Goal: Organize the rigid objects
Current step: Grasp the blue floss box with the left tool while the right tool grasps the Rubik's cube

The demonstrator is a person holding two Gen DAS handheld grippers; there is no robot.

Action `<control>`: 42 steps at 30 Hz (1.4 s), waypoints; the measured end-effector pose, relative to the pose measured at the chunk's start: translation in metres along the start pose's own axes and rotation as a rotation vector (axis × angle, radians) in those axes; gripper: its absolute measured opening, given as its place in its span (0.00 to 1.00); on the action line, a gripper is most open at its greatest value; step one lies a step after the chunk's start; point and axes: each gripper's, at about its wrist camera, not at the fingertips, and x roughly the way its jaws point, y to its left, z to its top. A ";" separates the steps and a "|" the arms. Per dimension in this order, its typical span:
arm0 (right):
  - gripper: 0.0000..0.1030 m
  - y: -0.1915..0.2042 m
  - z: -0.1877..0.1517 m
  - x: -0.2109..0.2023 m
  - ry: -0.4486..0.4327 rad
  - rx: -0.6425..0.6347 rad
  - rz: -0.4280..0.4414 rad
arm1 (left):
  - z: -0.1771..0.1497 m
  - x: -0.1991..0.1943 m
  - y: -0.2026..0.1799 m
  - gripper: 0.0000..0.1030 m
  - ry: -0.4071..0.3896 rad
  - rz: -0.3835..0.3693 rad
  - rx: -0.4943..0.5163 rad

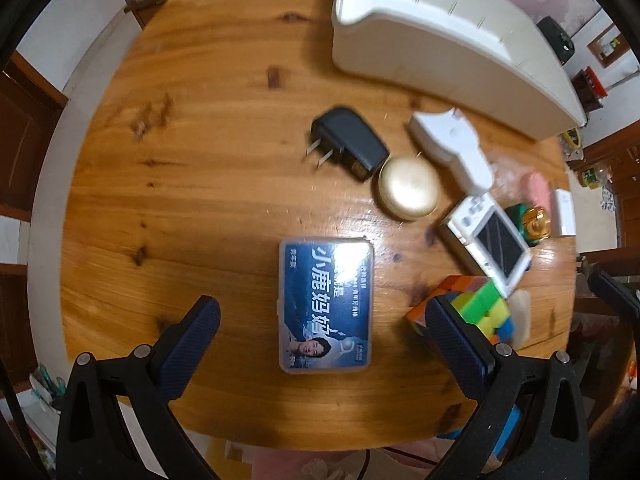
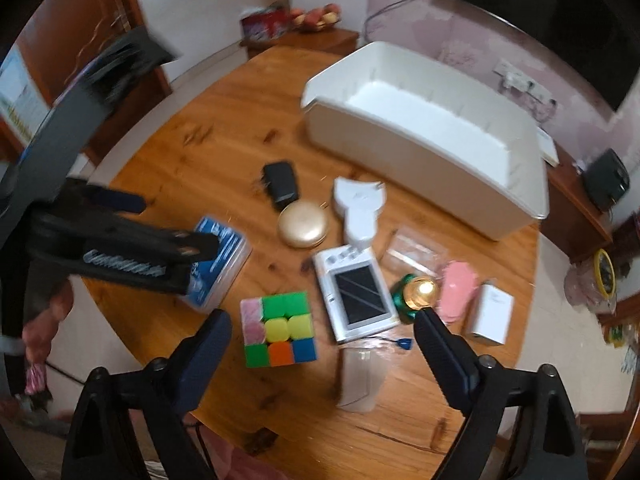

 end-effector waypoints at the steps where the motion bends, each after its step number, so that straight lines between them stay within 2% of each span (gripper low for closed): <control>1: 0.89 0.003 -0.003 0.003 0.004 -0.017 -0.001 | -0.001 0.005 0.001 0.99 0.004 -0.001 -0.008; 8: 0.89 0.021 -0.012 0.033 0.033 -0.086 -0.009 | -0.005 0.025 0.006 0.99 0.028 -0.004 -0.022; 16: 0.78 0.024 -0.012 0.059 0.078 -0.098 -0.012 | -0.011 0.038 0.014 0.99 0.059 0.018 -0.021; 19: 0.77 0.025 -0.015 0.064 0.096 -0.099 -0.005 | -0.012 0.043 0.015 0.99 0.065 0.052 -0.017; 21: 0.70 0.025 -0.016 0.069 0.113 -0.095 0.003 | -0.013 0.045 0.015 0.98 0.068 0.069 -0.015; 24: 0.64 0.024 -0.016 0.074 0.140 -0.083 0.018 | -0.009 0.048 0.016 0.98 0.087 0.056 -0.023; 26: 0.64 0.024 -0.016 0.077 0.153 -0.079 0.018 | -0.009 0.051 0.013 0.93 0.105 0.055 -0.027; 28: 0.61 0.023 -0.017 0.079 0.159 -0.072 0.031 | -0.006 0.060 0.014 0.93 0.129 0.048 -0.037; 30: 0.55 0.022 -0.016 0.082 0.169 -0.059 0.054 | -0.005 0.062 0.017 0.89 0.135 0.045 -0.046; 33: 0.55 0.023 -0.011 0.086 0.170 -0.052 0.052 | -0.008 0.060 0.022 0.80 0.125 0.037 -0.047; 36: 0.55 0.025 -0.011 0.087 0.170 -0.041 0.056 | -0.008 0.057 0.026 0.64 0.112 0.023 -0.061; 40: 0.55 0.022 -0.014 0.086 0.172 -0.012 0.077 | -0.008 0.057 0.036 0.64 0.118 -0.005 -0.089; 42: 0.55 0.022 -0.015 0.081 0.162 -0.004 0.077 | -0.011 0.053 0.043 0.64 0.116 0.004 -0.086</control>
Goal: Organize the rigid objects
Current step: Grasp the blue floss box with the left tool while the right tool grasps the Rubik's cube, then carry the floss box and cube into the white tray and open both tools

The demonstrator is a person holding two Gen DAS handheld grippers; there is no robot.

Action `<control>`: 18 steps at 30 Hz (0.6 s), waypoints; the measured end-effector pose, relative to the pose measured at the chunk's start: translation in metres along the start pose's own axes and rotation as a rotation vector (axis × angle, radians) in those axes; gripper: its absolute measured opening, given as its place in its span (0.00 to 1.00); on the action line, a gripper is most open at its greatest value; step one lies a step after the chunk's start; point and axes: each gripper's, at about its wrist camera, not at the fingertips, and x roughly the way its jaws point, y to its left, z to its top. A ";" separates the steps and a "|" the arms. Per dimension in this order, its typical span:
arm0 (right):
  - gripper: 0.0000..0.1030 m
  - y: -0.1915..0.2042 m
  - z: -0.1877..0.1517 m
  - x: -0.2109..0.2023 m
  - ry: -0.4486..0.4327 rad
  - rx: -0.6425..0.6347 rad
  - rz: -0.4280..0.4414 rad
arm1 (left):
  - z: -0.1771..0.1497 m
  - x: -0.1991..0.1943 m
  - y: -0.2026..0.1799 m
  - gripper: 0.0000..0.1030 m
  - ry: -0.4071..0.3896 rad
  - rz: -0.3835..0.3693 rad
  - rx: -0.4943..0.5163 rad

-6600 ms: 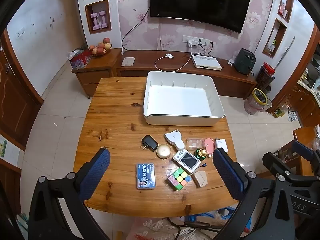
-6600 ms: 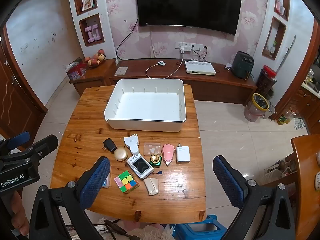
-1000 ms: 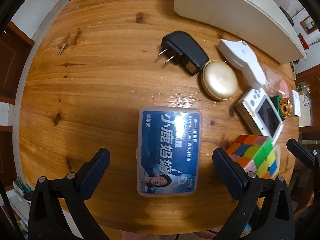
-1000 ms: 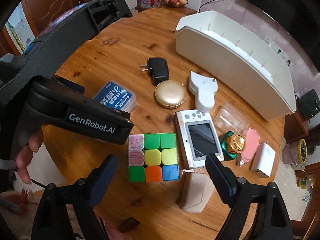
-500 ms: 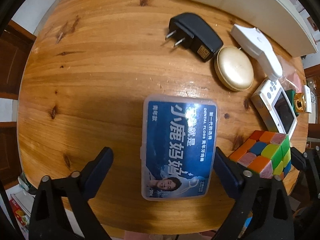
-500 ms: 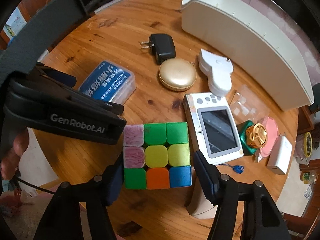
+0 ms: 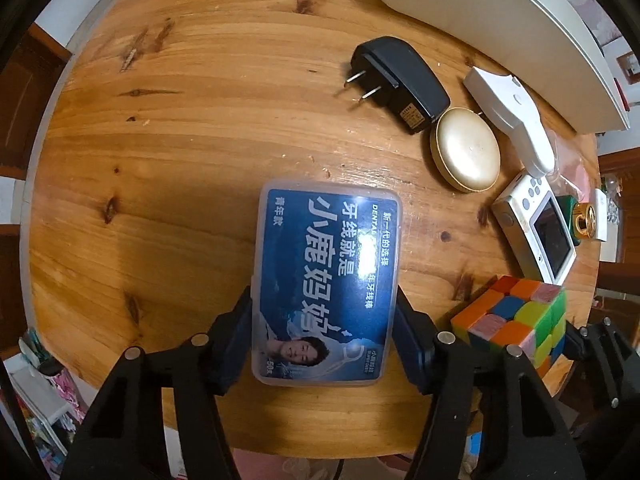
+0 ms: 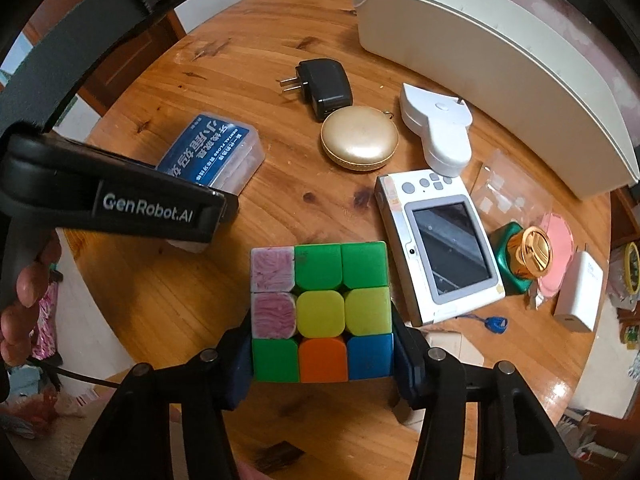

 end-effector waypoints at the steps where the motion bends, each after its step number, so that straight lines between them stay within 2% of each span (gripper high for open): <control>1: 0.55 0.000 -0.001 -0.002 -0.003 0.001 -0.002 | -0.002 -0.004 0.001 0.64 -0.003 0.003 0.006; 7: 0.55 -0.007 -0.004 -0.039 -0.058 0.028 0.008 | -0.010 -0.060 -0.013 0.64 -0.115 0.012 0.086; 10: 0.55 -0.015 -0.002 -0.078 -0.130 0.039 -0.004 | -0.011 -0.102 -0.023 0.64 -0.204 -0.002 0.116; 12: 0.55 -0.023 0.001 -0.103 -0.178 0.053 -0.006 | -0.007 -0.130 -0.049 0.64 -0.261 -0.001 0.130; 18: 0.55 -0.055 0.014 -0.170 -0.297 0.107 -0.014 | 0.011 -0.204 -0.091 0.64 -0.405 -0.020 0.166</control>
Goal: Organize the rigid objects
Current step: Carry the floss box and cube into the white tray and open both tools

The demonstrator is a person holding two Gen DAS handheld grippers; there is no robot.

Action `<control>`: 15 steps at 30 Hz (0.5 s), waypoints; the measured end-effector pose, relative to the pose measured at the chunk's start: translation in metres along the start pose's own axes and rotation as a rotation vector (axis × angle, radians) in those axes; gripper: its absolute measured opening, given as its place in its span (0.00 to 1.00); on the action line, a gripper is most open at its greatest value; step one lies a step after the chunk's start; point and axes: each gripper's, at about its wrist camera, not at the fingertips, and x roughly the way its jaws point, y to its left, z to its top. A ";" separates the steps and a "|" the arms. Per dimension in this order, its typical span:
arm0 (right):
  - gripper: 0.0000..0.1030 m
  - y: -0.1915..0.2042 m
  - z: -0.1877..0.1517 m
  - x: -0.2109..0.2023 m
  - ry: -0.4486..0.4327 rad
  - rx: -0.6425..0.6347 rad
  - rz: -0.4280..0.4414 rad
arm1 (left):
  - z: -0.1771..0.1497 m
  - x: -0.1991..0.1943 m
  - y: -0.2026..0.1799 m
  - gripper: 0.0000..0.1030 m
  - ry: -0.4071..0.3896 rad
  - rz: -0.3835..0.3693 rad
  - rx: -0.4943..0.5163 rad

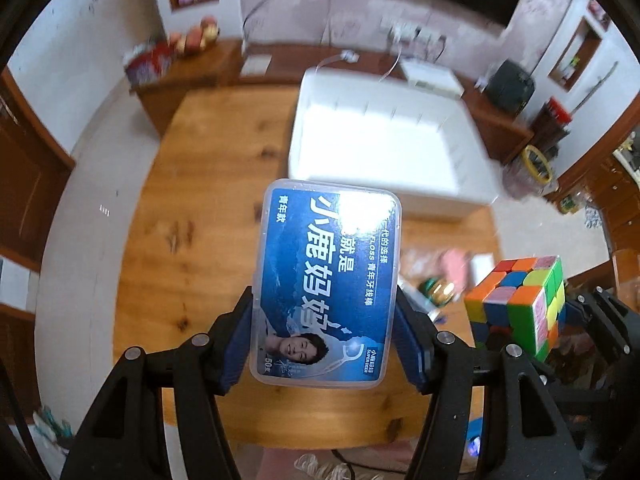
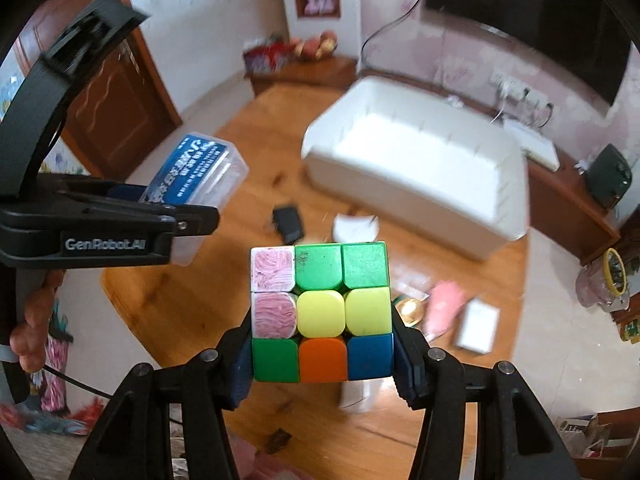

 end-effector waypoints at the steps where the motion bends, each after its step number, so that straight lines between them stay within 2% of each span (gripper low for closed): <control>1: 0.55 -0.004 0.004 -0.006 -0.012 0.006 -0.002 | 0.011 -0.009 -0.007 0.64 -0.021 -0.007 0.010; 9: 0.55 -0.065 0.070 -0.070 -0.150 0.092 -0.089 | 0.089 -0.047 -0.044 0.64 -0.119 -0.066 0.091; 15: 0.55 -0.106 0.128 -0.083 -0.216 0.175 -0.170 | 0.151 -0.033 -0.063 0.64 -0.166 -0.094 0.141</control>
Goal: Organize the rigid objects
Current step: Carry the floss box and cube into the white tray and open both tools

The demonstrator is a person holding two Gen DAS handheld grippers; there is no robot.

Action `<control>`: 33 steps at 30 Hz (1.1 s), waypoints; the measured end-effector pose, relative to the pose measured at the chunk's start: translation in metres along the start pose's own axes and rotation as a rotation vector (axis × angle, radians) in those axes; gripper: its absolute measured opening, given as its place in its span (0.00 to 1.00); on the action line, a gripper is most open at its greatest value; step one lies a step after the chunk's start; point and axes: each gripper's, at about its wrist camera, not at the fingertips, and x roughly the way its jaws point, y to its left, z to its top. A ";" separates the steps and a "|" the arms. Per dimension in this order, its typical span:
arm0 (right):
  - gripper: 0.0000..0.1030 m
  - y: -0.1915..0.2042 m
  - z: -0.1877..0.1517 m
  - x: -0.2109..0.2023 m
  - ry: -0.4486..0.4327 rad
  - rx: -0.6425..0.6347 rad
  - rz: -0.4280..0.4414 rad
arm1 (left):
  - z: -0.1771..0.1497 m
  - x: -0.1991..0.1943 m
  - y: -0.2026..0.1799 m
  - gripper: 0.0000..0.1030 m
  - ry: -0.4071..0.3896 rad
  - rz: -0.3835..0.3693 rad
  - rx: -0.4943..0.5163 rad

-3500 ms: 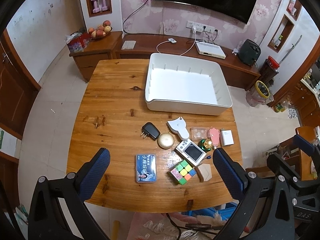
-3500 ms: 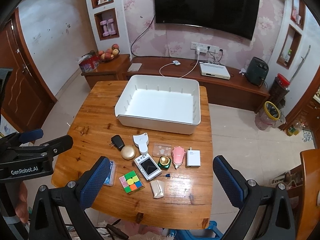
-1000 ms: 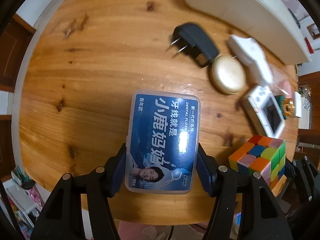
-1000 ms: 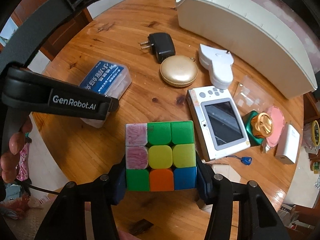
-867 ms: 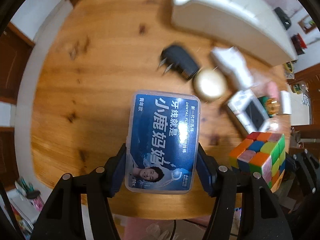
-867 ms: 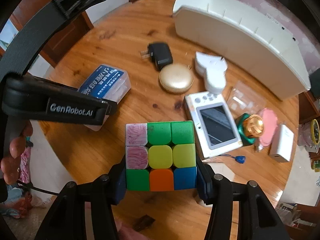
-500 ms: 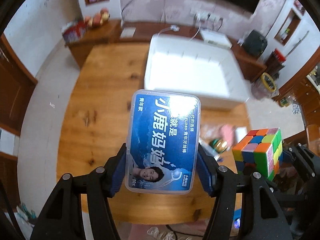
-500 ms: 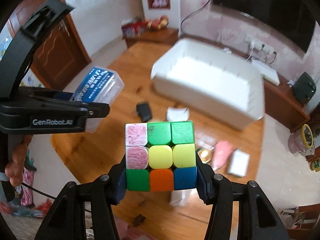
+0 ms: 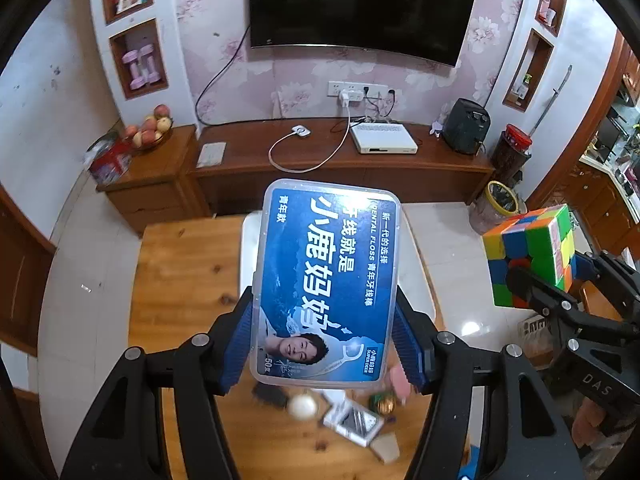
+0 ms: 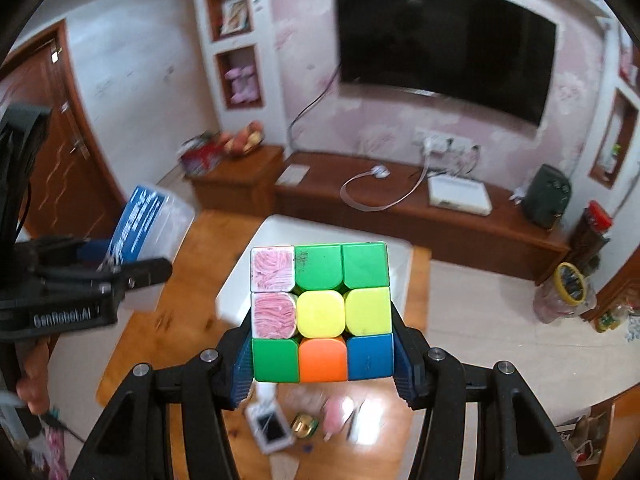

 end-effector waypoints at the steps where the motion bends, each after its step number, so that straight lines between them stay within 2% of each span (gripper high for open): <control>1: 0.55 -0.003 0.009 0.006 -0.001 0.009 -0.013 | 0.008 0.009 0.001 0.64 0.001 -0.012 0.000; 5: 0.55 -0.016 0.044 0.049 0.021 0.033 -0.079 | 0.037 0.066 0.006 0.64 0.038 -0.041 -0.018; 9: 0.55 -0.031 0.057 0.114 0.103 0.063 -0.125 | 0.046 0.133 0.010 0.64 0.123 -0.033 -0.022; 13: 0.55 -0.037 0.046 0.189 0.209 0.086 -0.153 | 0.045 0.194 0.013 0.64 0.214 -0.025 -0.010; 18: 0.55 -0.038 0.011 0.277 0.361 0.126 -0.149 | 0.029 0.249 0.013 0.64 0.297 0.014 0.043; 28: 0.55 -0.026 -0.034 0.352 0.496 0.062 -0.214 | 0.014 0.307 0.016 0.64 0.376 0.039 0.121; 33: 0.55 -0.030 -0.038 0.366 0.510 0.062 -0.236 | 0.011 0.324 0.010 0.65 0.412 0.041 0.142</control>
